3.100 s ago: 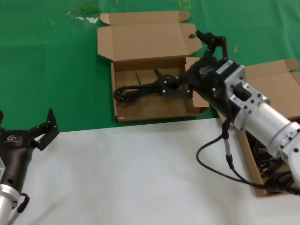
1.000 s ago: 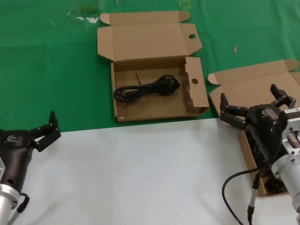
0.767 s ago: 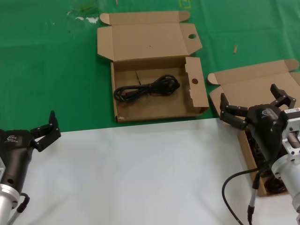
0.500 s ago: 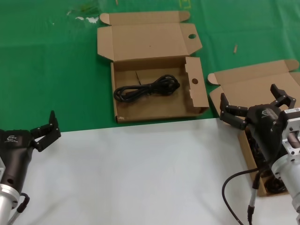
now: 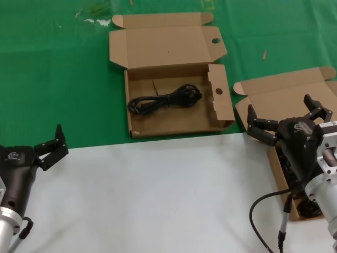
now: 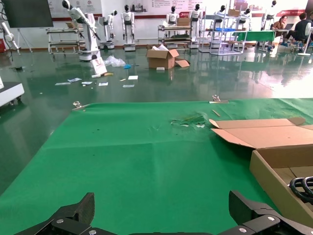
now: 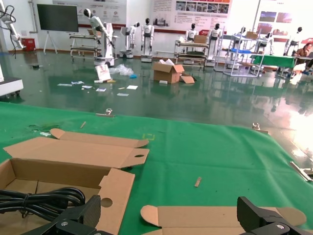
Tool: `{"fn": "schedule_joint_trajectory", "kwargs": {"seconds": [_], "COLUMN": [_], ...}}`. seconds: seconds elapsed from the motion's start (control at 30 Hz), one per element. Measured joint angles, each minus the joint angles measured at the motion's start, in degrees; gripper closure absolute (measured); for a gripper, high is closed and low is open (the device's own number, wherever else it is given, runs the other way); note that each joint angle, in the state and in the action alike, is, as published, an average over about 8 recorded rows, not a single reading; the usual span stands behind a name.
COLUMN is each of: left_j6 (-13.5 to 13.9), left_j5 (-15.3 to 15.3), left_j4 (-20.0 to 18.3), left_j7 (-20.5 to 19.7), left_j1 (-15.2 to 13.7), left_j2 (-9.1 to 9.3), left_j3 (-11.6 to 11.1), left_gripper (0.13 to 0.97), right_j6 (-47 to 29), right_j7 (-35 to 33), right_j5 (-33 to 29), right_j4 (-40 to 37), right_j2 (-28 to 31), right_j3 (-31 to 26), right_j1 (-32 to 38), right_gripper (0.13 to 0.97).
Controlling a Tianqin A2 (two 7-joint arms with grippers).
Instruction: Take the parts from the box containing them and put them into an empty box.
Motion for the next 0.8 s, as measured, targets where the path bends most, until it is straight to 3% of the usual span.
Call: {"fn": "schedule_joint_trajectory", "kwargs": {"seconds": [0.8], "left_j6": [0.0], "left_j5": [0.0], "left_j4": [0.0], "left_j7": [0.0], "left_j1": [0.0], "left_j2": [0.0], "left_j3": [0.0], "left_gripper": [0.132], "right_j6": [0.0], "right_j7": [0.0], "right_j5": [0.0], "right_j4": [0.0], "right_j2": [0.0], "right_j3": [0.0], "right_j1": [0.0], "right_gripper": [0.129]}}
